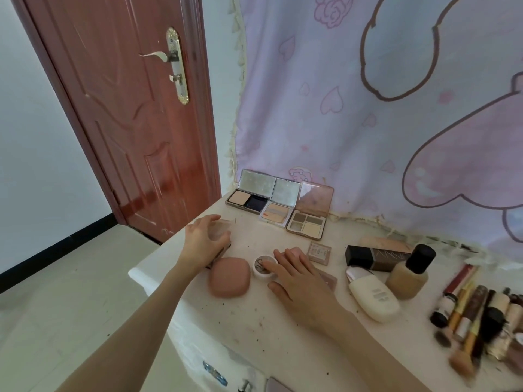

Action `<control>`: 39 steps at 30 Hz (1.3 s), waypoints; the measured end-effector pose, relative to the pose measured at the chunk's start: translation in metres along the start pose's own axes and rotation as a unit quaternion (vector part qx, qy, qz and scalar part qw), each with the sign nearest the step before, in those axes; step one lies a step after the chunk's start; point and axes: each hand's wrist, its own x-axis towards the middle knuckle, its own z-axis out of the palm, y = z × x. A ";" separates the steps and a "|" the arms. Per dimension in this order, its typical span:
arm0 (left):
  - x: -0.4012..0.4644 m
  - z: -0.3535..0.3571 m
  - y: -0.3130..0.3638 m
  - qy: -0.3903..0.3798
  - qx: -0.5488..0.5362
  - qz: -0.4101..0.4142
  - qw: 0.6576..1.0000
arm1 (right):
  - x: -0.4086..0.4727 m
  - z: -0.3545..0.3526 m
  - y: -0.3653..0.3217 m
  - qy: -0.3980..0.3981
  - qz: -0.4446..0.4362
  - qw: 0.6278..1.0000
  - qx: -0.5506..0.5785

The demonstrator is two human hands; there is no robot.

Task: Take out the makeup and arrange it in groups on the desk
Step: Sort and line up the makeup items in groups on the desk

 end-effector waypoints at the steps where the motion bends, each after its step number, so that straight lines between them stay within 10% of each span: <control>1: -0.004 0.001 0.002 0.000 0.002 0.009 1.000 | -0.003 0.000 0.000 -0.001 0.001 1.000 0.002; 13: -0.045 0.004 0.032 -0.004 -0.042 0.094 0.995 | -0.029 -0.006 0.000 0.039 0.046 0.988 0.139; 18: -0.064 -0.006 0.060 -0.035 -0.129 0.179 0.975 | -0.027 -0.023 -0.005 0.169 0.106 0.844 0.498; 22: -0.083 0.001 0.076 -0.057 -0.158 0.220 0.961 | -0.021 -0.022 -0.001 0.137 0.038 0.649 0.747; 26: -0.094 0.003 0.085 -0.086 -0.139 0.244 0.956 | -0.018 -0.018 0.001 0.074 0.002 0.554 0.829; 39: -0.096 0.005 0.091 -0.192 -0.085 0.286 0.935 | -0.019 -0.013 0.008 -0.023 -0.004 0.529 0.848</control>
